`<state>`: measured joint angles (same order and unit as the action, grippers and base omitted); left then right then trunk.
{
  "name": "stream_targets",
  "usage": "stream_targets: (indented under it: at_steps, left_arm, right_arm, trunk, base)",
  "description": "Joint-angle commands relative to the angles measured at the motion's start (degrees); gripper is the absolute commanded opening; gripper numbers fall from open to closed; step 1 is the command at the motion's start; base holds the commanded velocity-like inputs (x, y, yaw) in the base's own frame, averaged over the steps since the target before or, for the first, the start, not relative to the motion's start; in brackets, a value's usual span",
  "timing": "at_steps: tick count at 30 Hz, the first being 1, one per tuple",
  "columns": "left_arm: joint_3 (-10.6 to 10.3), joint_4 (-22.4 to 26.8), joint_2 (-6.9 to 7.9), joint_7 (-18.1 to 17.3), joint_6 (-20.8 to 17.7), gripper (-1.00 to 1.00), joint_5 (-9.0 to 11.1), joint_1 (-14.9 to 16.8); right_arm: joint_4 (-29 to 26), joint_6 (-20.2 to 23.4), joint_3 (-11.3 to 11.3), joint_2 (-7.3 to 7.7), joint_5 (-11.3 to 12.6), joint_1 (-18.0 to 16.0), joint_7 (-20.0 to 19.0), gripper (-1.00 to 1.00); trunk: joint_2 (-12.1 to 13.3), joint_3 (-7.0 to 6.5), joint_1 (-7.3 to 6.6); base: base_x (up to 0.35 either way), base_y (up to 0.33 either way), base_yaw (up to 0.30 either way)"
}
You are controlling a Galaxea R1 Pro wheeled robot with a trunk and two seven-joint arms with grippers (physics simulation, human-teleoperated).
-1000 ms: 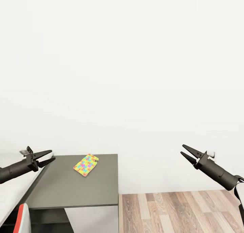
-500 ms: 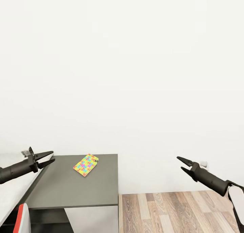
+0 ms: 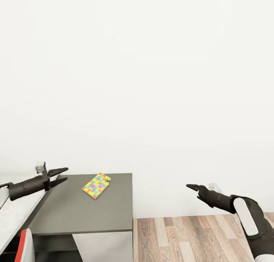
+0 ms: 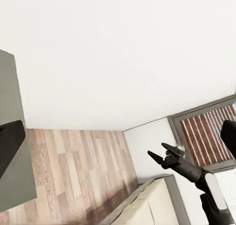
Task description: Put all the toys in the child's room - the three board games (two on the bed and one on the table), the two jigsaw puzzles on the table, and the tennis ball on the table - inside the toy box on the table in the child's room.
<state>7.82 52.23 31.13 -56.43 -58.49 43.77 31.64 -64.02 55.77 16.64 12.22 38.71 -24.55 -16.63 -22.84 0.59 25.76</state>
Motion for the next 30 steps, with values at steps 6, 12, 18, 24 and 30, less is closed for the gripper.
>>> stream_targets:
  at_steps: [6, 12, 18, 24, 30]
  left_arm:
    - [-0.4, -2.8, -4.85, 21.1, -1.0, 1.00, 0.1, 10.0]
    - [-0.5, -9.5, -11.70, 42.4, -1.2, 1.00, 0.0, 19.6]
    - [-1.9, -19.1, -18.48, 59.2, 2.5, 1.00, -1.8, 25.2]
    - [-2.5, -23.7, -22.17, 66.6, 10.0, 1.00, -6.9, 26.8]
    - [-2.6, -24.3, -22.32, 67.5, 11.3, 1.00, -9.1, 27.0]
  right_arm:
    - [0.0, 0.2, -0.6, -0.13, -0.6, -0.1, -0.6, 1.00]
    - [-0.2, 0.2, -0.7, -0.16, -0.7, -0.1, -0.9, 1.00]
    - [-1.1, 0.3, -0.8, -0.11, -0.7, -0.1, -1.1, 1.00]
    - [-1.7, 0.3, -0.8, -0.09, -0.7, -0.1, -1.1, 1.00]
    - [-1.6, 0.3, -0.8, 0.03, -0.6, -0.1, -1.1, 1.00]
  trunk:
    - [-0.1, 0.07, 0.03]
    - [-0.1, 0.07, 0.03]
    - [-0.1, 0.08, 0.03]
    - [-0.1, 0.44, 0.03]
    - [-0.1, 0.98, 0.03]
  base:
    - [0.000, 0.000, 0.000]
    - [0.000, 0.000, 0.000]
    - [0.000, 0.000, 0.000]
    - [0.000, 0.000, 0.000]
    - [0.000, 0.000, 0.000]
